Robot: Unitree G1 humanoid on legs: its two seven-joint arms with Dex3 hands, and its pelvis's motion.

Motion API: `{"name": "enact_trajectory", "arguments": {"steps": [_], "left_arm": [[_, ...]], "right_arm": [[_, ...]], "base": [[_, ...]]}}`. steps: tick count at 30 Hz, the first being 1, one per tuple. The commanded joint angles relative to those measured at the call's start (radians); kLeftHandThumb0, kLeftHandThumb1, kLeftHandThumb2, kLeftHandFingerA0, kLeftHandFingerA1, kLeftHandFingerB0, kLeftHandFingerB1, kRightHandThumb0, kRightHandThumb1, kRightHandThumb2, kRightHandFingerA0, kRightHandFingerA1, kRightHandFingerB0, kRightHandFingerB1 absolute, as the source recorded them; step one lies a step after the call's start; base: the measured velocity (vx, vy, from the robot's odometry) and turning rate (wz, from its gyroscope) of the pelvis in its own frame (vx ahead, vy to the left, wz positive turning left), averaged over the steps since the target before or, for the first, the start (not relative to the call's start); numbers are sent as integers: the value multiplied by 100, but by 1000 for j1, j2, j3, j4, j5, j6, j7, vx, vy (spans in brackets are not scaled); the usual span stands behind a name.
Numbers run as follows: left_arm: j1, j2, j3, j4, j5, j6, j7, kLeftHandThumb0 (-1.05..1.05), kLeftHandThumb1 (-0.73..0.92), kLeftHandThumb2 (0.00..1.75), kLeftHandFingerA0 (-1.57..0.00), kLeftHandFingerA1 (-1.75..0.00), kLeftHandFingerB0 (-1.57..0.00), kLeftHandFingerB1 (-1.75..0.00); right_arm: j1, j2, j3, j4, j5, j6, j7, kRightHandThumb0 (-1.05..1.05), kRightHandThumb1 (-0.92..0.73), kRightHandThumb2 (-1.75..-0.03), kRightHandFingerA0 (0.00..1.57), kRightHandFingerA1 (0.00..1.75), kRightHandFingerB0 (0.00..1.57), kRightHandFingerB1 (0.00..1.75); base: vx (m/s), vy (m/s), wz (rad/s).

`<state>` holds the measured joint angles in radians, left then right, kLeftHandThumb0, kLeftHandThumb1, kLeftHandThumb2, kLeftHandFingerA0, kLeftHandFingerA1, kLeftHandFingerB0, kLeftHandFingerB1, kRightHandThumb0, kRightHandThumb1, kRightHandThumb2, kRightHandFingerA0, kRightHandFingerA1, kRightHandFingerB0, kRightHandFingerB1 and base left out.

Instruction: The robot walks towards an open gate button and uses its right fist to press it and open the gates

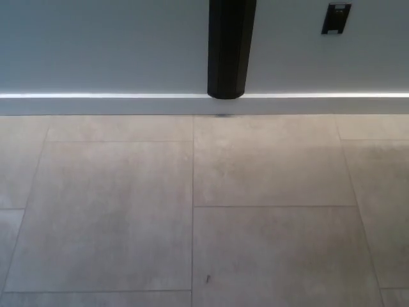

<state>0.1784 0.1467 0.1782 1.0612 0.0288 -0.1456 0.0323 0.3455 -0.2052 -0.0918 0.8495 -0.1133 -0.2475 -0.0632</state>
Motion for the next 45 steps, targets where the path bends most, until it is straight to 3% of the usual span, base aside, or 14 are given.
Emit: {"name": "enact_trajectory", "arguments": {"steps": [1, 4, 5, 9, 13, 15, 19, 20, 27, 28, 34, 36, 37, 45], "left_arm": [[-37, 8, 88, 80, -62, -285, 76, 5, 44, 117, -112, -92, -97, -62], [-47, 1, 108, 92, -68, -304, 91, 5, 52, 107, -112, -94, -96, -61], [-50, 4, 105, 95, -59, -304, 106, -4, 61, 90, -109, -91, -93, -57], [-52, 3, 111, 89, -47, -335, 119, 5, 47, 116, -111, -93, -96, -61], [-59, 1, 122, 92, -48, -356, 120, 3, 45, 121, -108, -91, -97, -61], [-65, 0, 137, 99, -60, -376, 105, -2, 47, 117, -111, -102, -99, -62], [-71, 6, 141, 110, -53, -401, 109, -4, 48, 117, -112, -112, -99, -64], [-73, 10, 142, 112, -50, -418, 116, -13, 54, 105, -120, -138, -103, -75], [-92, 13, 148, 123, -54, -430, 131, -15, 59, 93, -112, -143, -109, -85], [-97, 13, 150, 127, -57, -437, 124, -14, 50, 109, -120, -133, -110, -101], [-117, 8, 181, 146, -93, -438, 94, -10, 52, 115, -126, -132, -113, -120], [-121, 5, 187, 150, -96, -443, 99, -9, 49, 122, -108, -153, -103, -130], [-121, 5, 187, 151, -95, -444, 108, -6, 45, 126, -114, -139, -106, -110], [-126, 1, 197, 157, -106, -446, 117, 3, 45, 118, -112, -116, -104, -90]], "right_arm": [[37, -44, -58, -25, -4, -317, -118, 22, -69, -80, 103, 76, 66, 53], [22, -35, -76, 13, 10, -385, -127, 24, -66, -81, 102, 75, 64, 51], [19, -37, -75, 16, 5, -386, -131, 15, -71, -75, 94, 66, 47, 39], [27, -39, -74, -16, -20, -393, -157, 12, -73, -70, 94, 60, 42, 37], [34, -34, -82, -96, -22, -357, -163, 9, -77, -71, 101, 73, 57, 47], [31, -34, -86, -113, -20, -357, -159, 15, -67, -91, 107, 87, 85, 62], [28, -37, -84, -118, -29, -372, -159, 16, -66, -94, 107, 89, 87, 64], [22, -34, -82, -113, -41, -375, -180, 9, -69, -78, 110, 110, 89, 70], [14, -38, -67, -146, -90, -340, -244, 3, -76, -68, 99, 134, 92, 68], [-1, -42, -63, -131, -106, -340, -269, 3, -77, -70, 104, 138, 93, 67], [-44, -35, -68, -61, -95, -394, -296, -1, -77, -69, 109, 131, 93, 69], [-50, -31, -71, -51, -81, -396, -288, 2, -76, -74, 110, 126, 91, 71], [-55, -27, -76, -41, -60, -409, -266, 13, -69, -84, 112, 119, 88, 75], [-76, -22, -86, -30, -21, -414, -213, 16, -66, -93, 106, 81, 82, 65]], "base": [[0, 0, 0], [0, 0, 0], [0, 0, 0], [0, 0, 0], [0, 0, 0], [5, -2, 5], [28, -25, 12], [-77, -29, -9], [41, 169, -11], [114, 307, -29], [166, 383, -6], [118, 98, -1], [144, 22, 8], [147, -94, 5]]}}
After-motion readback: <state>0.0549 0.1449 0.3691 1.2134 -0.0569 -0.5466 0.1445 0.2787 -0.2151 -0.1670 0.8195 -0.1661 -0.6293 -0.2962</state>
